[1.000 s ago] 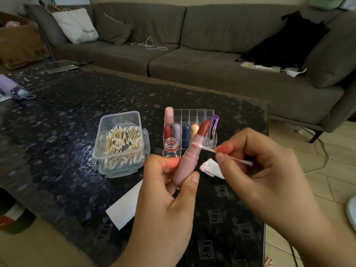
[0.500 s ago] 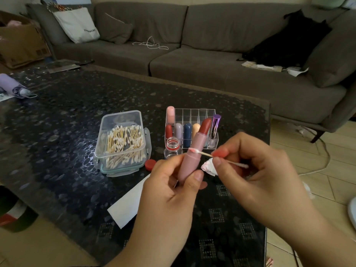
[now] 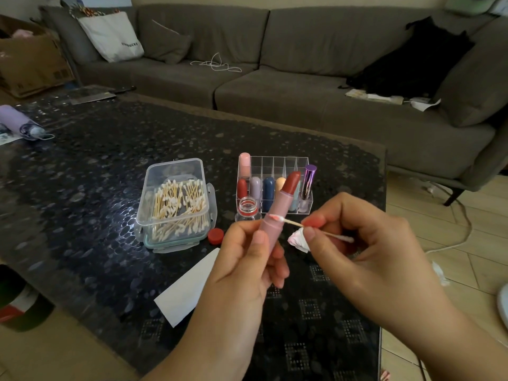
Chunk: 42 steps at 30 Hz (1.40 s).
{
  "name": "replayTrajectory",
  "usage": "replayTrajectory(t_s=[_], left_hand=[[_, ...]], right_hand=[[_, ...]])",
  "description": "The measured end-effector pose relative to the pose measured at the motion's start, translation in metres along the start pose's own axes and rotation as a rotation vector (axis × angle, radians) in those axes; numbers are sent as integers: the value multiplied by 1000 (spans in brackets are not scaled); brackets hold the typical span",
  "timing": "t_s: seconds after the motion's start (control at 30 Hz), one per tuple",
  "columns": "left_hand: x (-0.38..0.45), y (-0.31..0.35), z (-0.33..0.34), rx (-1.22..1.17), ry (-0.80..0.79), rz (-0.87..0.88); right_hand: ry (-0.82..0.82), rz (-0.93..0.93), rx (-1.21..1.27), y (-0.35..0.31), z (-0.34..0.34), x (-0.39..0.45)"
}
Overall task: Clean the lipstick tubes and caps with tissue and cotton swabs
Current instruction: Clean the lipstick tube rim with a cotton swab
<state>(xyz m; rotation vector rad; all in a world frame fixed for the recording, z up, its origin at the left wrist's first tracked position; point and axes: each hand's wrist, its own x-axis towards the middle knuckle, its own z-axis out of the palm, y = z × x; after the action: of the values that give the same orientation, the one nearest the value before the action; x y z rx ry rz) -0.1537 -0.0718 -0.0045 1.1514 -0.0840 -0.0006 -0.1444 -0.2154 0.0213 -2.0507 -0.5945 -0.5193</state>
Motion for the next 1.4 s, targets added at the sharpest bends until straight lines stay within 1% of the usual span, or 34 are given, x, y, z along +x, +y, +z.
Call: replayTrajectory(t_s=[0.17, 0.37, 0.6, 0.77, 0.93, 1.0, 1.17, 1.27, 1.33, 1.4], left_hand=[[1, -2, -2, 66, 13, 41], [0, -3, -3, 111, 10, 68], [-2, -6, -4, 164, -17, 115], [0, -8, -6, 172, -6, 120], [-2, -9, -6, 247, -25, 152], [-3, -9, -6, 271, -20, 162], [-2, -9, -6, 306, 43, 182], [-3, -10, -6, 378, 86, 179], [-4, -11, -7, 423, 120, 177], [-5, -10, -7, 457, 144, 187]], right_hand=[[31, 33, 24, 1, -2, 0], [135, 48, 95, -2, -5, 3], [96, 59, 49, 0, -4, 3], [10, 48, 73, 1, -3, 1], [114, 34, 88, -1, -6, 4], [112, 36, 69, -1, -6, 4], [-1, 19, 60, 0, -1, 1], [36, 32, 88, -2, -2, 1], [90, 30, 66, -3, -4, 2], [108, 30, 32, -3, -5, 3]])
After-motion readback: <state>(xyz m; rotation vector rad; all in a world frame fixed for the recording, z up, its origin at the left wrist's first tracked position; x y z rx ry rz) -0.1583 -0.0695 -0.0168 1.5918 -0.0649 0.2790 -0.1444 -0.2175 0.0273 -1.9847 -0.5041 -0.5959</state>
